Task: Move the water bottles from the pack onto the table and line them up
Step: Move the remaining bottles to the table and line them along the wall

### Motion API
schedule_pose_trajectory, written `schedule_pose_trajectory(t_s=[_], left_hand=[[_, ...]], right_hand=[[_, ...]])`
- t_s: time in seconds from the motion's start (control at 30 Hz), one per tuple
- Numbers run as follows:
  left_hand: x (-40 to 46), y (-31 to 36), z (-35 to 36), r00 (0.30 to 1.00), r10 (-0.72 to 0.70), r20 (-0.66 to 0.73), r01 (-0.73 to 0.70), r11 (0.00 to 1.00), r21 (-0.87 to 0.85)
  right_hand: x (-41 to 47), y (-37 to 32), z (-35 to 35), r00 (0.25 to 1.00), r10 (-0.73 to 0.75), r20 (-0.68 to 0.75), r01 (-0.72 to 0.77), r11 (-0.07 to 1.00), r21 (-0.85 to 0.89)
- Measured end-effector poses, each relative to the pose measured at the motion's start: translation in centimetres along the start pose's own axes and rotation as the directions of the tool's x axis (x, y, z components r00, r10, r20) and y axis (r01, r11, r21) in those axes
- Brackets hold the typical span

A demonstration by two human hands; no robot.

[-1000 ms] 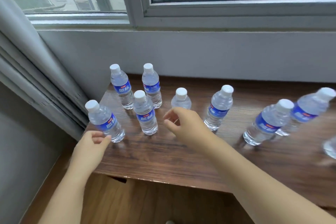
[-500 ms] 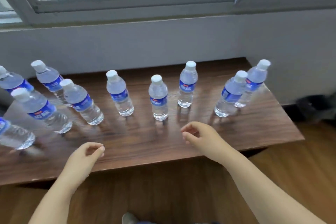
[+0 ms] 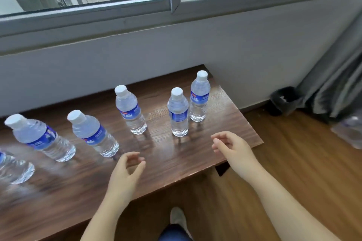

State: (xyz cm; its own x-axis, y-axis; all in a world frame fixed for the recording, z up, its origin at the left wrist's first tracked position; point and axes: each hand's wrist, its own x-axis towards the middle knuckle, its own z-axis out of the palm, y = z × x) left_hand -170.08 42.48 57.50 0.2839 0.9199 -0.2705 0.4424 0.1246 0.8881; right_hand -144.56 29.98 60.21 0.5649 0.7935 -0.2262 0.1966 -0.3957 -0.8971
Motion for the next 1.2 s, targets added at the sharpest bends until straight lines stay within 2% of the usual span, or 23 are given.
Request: schedule_pose_trajectory(t_s=[0.23, 0.47, 0.8, 1.07, 1.2], left_hand=[[6.3, 3.9, 7.0, 0.995, 0.09, 0.044, -0.088, 0.996, -0.029], [10.9, 5.5, 11.5, 0.971, 0.161, 0.177, -0.14, 0.982, -0.127], [12.9, 4.4, 13.0, 0.999, -0.003, 0.05, 0.018, 0.953, -0.304], [16.9, 7.4, 14.0, 0.991, 0.024, -0.13, -0.063, 0.951, -0.304], [20.7, 9.5, 14.7, 0.982, 0.0, -0.191, -0.063, 0.943, -0.326]], right_hand=[[8.3, -0.2, -0.3, 0.988, 0.001, -0.152, 0.006, 0.999, 0.047], [16.3, 0.1, 2.4, 0.99, 0.041, -0.134, -0.041, 0.999, 0.005], [20.1, 0.6, 4.0, 0.989, 0.029, -0.142, -0.022, 0.999, 0.049], [25.1, -0.4, 1.2, 0.998, 0.008, -0.06, 0.001, 0.99, 0.141], [28.8, -2.8, -0.6, 0.997, -0.073, -0.013, 0.074, 0.985, 0.156]])
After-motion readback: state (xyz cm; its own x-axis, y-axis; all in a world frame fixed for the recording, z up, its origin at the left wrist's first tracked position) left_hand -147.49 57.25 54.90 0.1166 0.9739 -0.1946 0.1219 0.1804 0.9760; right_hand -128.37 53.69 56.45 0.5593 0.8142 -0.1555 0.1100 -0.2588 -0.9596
